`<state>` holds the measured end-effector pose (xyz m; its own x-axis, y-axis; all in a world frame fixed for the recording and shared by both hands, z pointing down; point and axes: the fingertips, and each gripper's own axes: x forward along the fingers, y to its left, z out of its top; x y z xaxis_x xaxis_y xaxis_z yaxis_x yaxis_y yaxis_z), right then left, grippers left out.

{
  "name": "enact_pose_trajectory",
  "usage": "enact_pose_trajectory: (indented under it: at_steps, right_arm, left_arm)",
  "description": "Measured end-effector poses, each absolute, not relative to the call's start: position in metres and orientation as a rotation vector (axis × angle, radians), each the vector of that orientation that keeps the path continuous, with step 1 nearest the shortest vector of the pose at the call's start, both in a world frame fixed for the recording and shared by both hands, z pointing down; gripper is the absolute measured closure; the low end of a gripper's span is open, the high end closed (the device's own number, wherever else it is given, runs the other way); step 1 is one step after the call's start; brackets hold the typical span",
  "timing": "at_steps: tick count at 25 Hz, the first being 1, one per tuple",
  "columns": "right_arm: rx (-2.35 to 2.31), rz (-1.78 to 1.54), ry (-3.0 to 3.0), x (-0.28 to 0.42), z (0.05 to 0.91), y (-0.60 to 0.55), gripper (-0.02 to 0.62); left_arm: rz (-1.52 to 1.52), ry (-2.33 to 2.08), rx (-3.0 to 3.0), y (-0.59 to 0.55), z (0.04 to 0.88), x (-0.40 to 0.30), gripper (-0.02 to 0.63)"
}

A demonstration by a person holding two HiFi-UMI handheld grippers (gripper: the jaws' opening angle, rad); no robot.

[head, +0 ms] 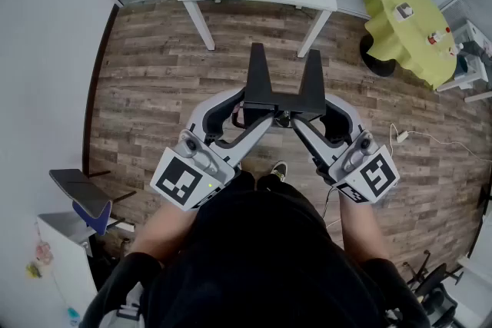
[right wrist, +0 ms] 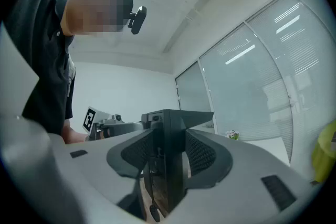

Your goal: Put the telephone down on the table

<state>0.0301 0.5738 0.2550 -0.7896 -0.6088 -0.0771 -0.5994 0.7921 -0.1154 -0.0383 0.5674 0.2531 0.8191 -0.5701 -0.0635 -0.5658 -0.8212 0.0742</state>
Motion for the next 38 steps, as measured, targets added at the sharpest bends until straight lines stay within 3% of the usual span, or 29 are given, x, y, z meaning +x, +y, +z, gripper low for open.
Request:
enact_pose_trajectory:
  at_steps: [23, 38]
  right_arm:
    - [-1.039, -0.154, 2.854, -0.054, 0.262, 0.561, 0.387]
    - [-0.973, -0.167, 2.875, -0.026, 0.266, 0.482, 0.388]
  left_arm:
    - [-0.173, -0.833, 2.961, 0.554, 0.257, -0.120, 0.396]
    - [-0.121, -0.893, 2.944, 0.479, 0.267, -0.093, 0.396]
